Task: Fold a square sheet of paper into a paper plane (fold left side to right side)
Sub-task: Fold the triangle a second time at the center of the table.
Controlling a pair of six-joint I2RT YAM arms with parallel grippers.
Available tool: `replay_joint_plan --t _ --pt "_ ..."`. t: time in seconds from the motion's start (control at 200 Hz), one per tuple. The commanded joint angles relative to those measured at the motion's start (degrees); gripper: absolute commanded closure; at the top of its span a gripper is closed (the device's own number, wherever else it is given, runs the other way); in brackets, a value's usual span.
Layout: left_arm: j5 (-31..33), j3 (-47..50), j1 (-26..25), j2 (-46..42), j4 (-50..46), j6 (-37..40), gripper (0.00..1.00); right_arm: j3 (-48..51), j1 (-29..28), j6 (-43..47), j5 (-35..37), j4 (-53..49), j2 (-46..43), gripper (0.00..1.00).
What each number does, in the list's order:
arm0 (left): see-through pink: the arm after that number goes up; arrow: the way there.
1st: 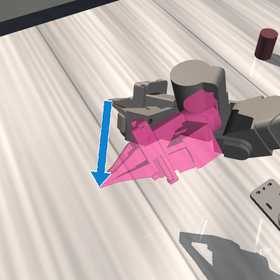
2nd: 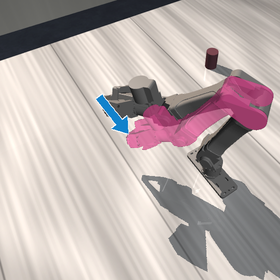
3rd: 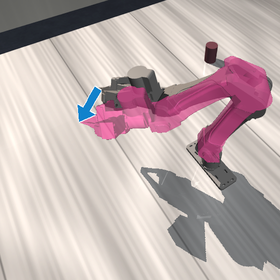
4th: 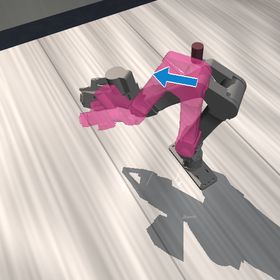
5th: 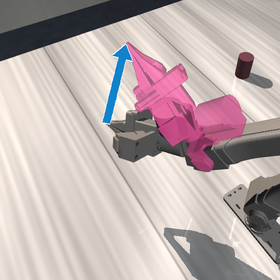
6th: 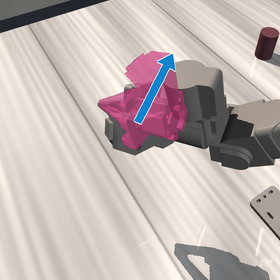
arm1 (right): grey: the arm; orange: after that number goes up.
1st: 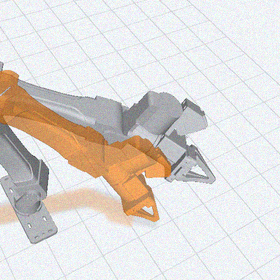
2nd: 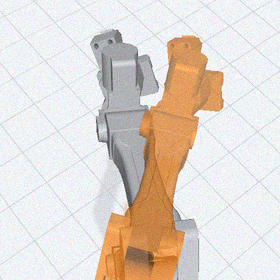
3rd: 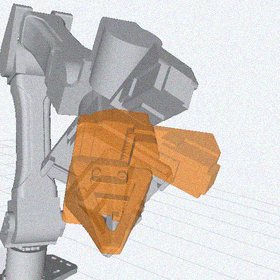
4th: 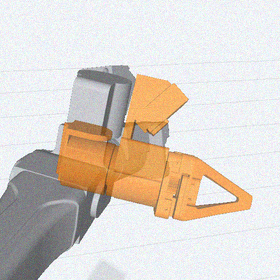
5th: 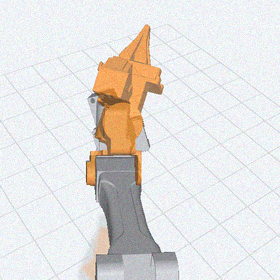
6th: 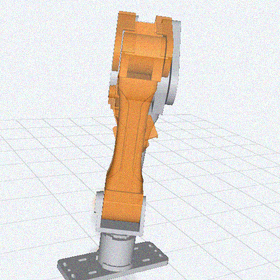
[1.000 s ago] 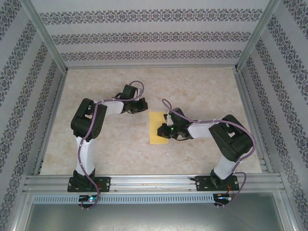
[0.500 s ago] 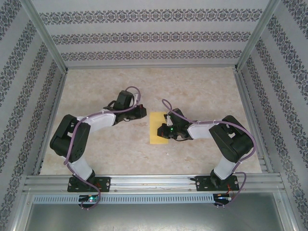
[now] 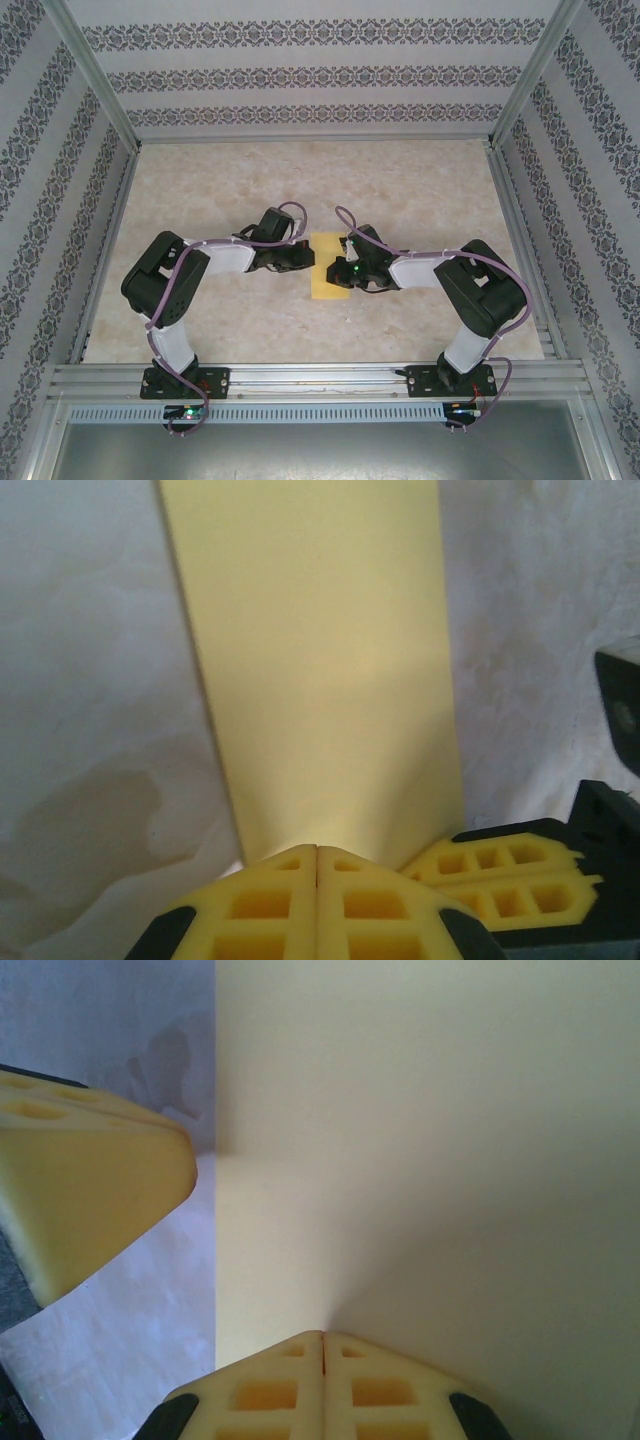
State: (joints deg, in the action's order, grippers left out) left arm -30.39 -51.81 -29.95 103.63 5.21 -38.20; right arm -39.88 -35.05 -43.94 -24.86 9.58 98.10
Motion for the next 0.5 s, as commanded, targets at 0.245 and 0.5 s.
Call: replay_joint_plan --t 0.245,0.5 --pt "1.33 -2.62 -0.99 3.33 -0.53 0.20 1.00 0.24 -1.14 2.62 3.68 -10.17 3.03 1.00" --pt "4.30 0.44 -1.05 3.49 -1.00 -0.55 1.00 -1.98 -1.12 2.47 -0.22 -10.15 -0.41 0.90"
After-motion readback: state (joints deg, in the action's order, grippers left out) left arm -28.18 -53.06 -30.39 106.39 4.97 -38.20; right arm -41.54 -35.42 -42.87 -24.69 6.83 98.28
